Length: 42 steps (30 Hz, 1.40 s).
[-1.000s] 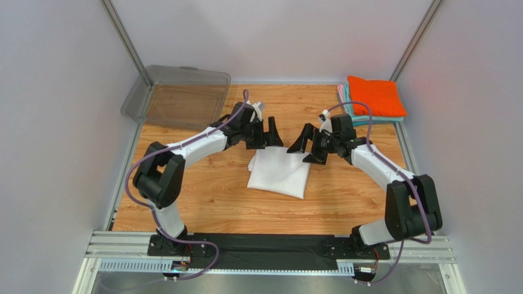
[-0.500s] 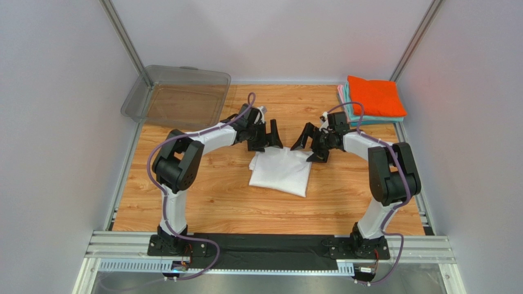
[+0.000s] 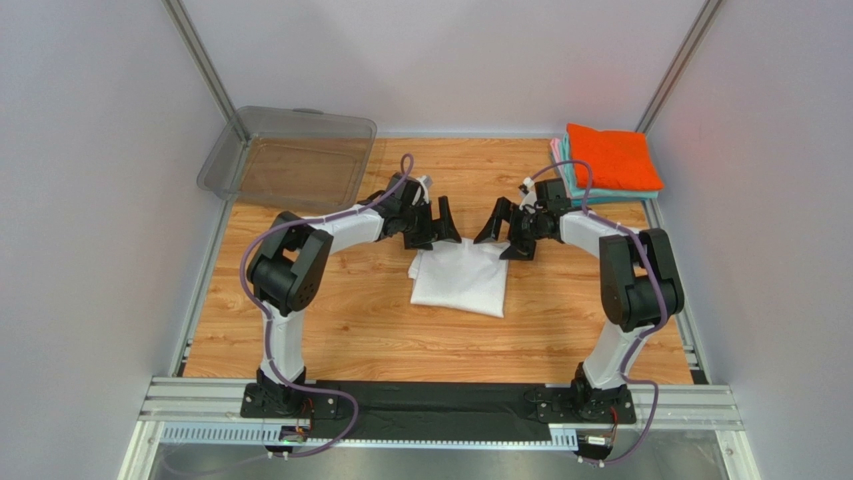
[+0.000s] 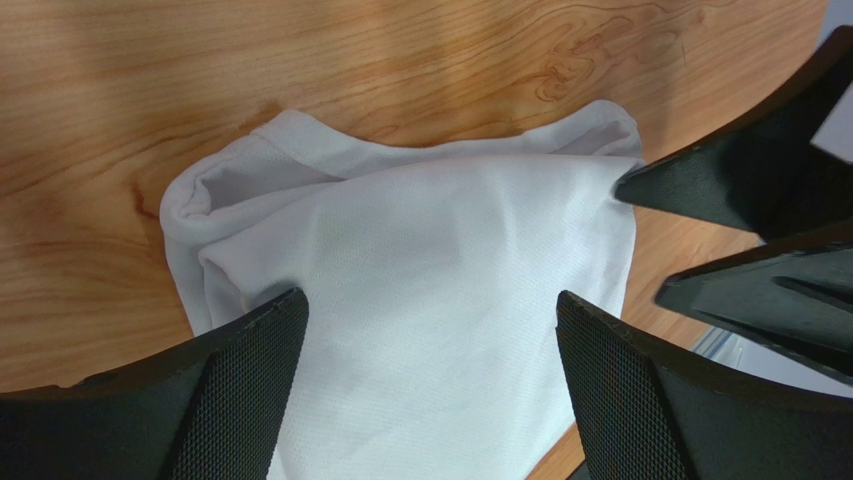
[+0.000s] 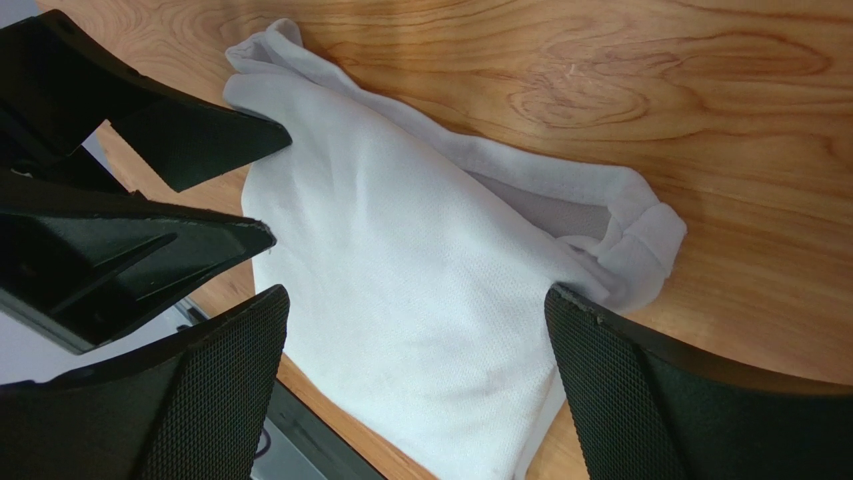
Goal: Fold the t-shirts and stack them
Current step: Fold the tshirt, then neatly place the folded tshirt to the corner
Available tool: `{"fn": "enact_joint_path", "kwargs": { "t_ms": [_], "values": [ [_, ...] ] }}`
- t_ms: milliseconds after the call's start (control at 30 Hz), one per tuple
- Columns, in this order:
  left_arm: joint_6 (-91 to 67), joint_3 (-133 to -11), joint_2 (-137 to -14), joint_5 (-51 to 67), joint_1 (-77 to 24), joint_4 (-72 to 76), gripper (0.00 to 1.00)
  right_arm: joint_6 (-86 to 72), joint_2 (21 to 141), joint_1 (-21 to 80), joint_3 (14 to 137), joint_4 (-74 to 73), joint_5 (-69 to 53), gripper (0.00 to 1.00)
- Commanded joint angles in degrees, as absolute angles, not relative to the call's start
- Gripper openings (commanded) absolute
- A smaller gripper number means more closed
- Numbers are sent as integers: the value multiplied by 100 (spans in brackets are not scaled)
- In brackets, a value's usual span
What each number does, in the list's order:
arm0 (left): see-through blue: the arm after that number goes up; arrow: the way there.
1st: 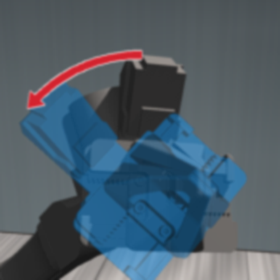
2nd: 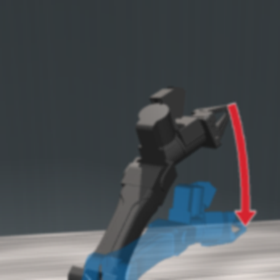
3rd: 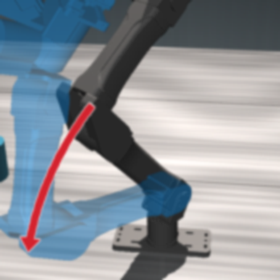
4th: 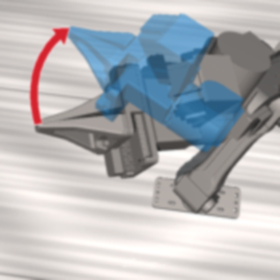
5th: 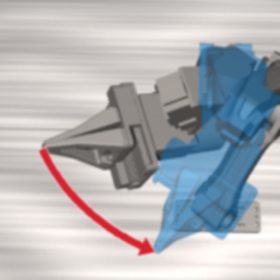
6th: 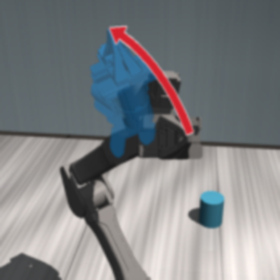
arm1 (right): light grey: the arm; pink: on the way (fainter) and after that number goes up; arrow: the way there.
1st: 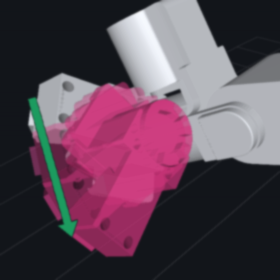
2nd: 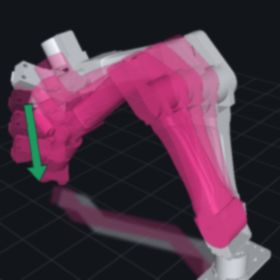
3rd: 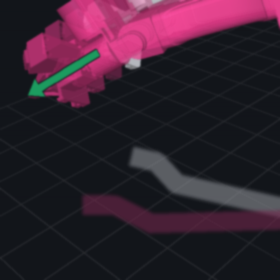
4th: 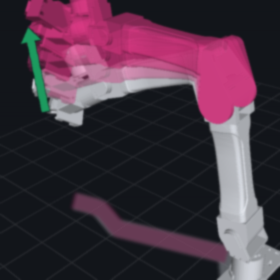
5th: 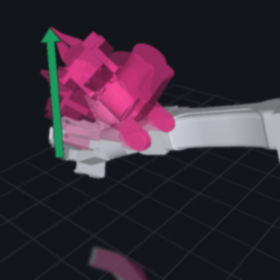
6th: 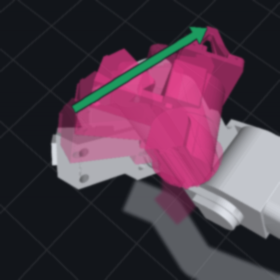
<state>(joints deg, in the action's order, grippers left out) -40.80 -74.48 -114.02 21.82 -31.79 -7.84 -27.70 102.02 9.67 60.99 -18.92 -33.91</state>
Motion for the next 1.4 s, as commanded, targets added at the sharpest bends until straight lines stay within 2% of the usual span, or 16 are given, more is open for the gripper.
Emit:
{"fn": "enact_joint_path", "kwargs": {
  "t_ms": [0, 233, 333, 467, 633, 767, 867, 1100, 1267, 1367],
  "values": [
    [-3973, -7804, -10664, 2101, -3217, -1133, 100, -2207, 9415, 940, 6688, -2520, -3164, 100],
    [-3472, -7200, -8599, 1328, -3261, -1880, 100, -1978, 7116, 940, 7093, -3647, -2156, 100],
    [-3366, -6523, -7369, 775, -3252, -2179, 100, -2091, 5991, 932, 6716, -3718, -1393, 100],
    [-3462, -5565, -5482, -243, -3252, -2443, 100, -2539, 4687, 932, 5620, -3709, -318, 100],
    [-3972, -4133, -3975, -703, -3243, -2540, 100, -2935, 3518, 932, 4519, -3674, -201, 100],
    [-4349, -3342, -3105, -808, -3252, -2759, 100, -2909, 3454, 932, 4044, -3797, -562, 100],
    [-4579, -3199, -2813, -1177, -3243, -3234, 100, -2979, 3638, 932, 3815, -3683, -799, 100],
    [-4658, -2988, -2549, -1398, -3243, -3683, 100, -3252, 4769, 1019, 3489, -2919, -1397, 100],
    [-4579, -2813, -2365, -1240, -3252, -3551, 100, -3252, 5720, 1458, 3726, -2550, -801, 100],
    [-4693, -2690, -2224, -1326, -3243, -3542, 100, -3252, 6362, 1678, 3902, -2286, -607, 95]
  ]
}}
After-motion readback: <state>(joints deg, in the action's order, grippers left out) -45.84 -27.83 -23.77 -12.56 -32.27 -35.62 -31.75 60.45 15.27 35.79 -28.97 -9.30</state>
